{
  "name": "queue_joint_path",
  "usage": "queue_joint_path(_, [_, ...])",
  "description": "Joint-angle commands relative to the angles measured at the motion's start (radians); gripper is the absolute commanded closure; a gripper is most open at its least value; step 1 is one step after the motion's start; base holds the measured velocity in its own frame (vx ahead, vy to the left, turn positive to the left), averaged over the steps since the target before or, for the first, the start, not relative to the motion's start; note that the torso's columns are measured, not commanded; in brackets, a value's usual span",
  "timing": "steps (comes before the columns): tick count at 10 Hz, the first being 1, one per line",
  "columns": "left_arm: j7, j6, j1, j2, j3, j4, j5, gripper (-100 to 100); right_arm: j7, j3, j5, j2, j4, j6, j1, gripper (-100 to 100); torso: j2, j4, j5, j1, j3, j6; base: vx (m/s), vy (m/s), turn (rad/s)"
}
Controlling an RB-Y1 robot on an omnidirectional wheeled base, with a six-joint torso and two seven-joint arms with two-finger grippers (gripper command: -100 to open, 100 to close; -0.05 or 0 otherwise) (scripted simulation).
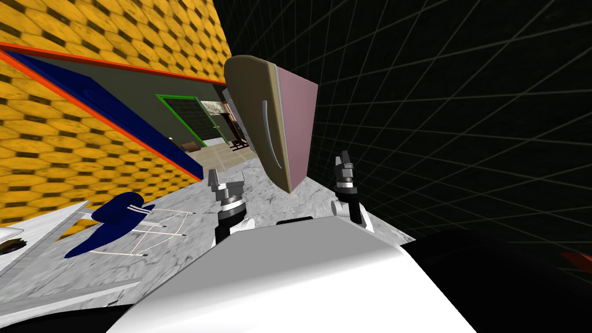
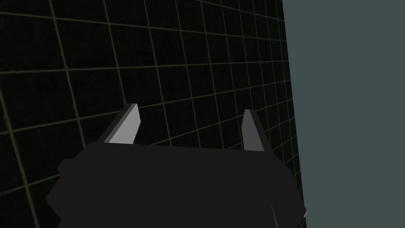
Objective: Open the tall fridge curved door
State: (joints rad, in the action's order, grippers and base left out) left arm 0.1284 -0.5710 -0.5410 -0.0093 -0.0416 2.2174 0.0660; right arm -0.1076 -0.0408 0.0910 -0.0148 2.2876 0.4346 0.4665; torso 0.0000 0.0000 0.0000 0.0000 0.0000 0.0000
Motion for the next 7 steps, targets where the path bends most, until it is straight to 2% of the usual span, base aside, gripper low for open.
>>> queue_joint_path(1, [0.000, 0.000, 0.000, 0.000, 0.000, 0.000, 0.000, 0, 0.000, 0.000, 0.000, 0.000, 0.000, 0.000, 0.000, 0, 0.040, 0.041, 0.000, 0.000, -0.082, 0.000, 0.000, 0.000, 0.000])
queue_joint_path(7, [0.000, 0.000, 0.000, 0.000, 0.000, 0.000, 0.000, 0, 0.000, 0.000, 0.000, 0.000, 0.000, 0.000, 0.000, 0, 0.470, 0.470, 0.000, 0.000, -0.939, 0.000, 0.000, 0.000, 0.000])
